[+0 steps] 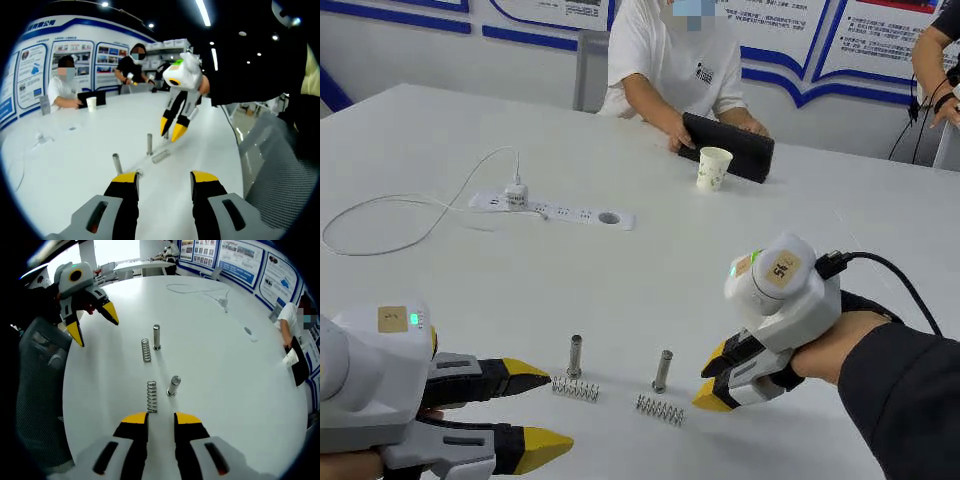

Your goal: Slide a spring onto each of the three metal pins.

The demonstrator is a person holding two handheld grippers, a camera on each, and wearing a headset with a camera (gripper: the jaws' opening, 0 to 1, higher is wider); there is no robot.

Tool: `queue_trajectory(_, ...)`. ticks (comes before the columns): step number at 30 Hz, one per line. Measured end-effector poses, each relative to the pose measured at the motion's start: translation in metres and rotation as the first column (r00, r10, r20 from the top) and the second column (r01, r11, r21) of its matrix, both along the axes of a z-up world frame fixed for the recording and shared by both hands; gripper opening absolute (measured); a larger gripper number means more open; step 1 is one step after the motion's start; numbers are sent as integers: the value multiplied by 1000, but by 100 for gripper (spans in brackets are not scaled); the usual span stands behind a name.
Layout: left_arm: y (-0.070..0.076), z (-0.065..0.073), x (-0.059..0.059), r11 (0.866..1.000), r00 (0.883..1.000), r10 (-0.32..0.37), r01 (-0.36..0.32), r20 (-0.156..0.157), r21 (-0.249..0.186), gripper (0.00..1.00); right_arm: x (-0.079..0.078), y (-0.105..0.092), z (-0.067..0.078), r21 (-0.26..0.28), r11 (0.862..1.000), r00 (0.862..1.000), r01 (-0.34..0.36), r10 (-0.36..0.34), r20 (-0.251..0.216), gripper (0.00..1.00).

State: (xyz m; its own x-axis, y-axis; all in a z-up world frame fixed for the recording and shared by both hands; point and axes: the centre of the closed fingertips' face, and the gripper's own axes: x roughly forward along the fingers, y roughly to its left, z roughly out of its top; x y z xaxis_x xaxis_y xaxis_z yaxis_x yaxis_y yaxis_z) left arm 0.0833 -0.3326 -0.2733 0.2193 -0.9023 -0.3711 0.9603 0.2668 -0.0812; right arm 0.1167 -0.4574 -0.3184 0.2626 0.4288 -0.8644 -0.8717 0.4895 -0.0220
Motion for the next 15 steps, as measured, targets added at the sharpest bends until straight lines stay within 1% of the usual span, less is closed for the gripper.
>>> queue_trajectory(9, 0, 0, 1, 1000, 1000, 0, 0, 0, -1, 42, -4, 12, -15, 10, 1000, 1000, -8, 9, -28, 20)
queue_trajectory(15, 0, 0, 1, 1000, 1000, 2, -2, 0, -1, 42, -6, 15, -20, 6, 1000, 999, -16, 16, -39, 19)
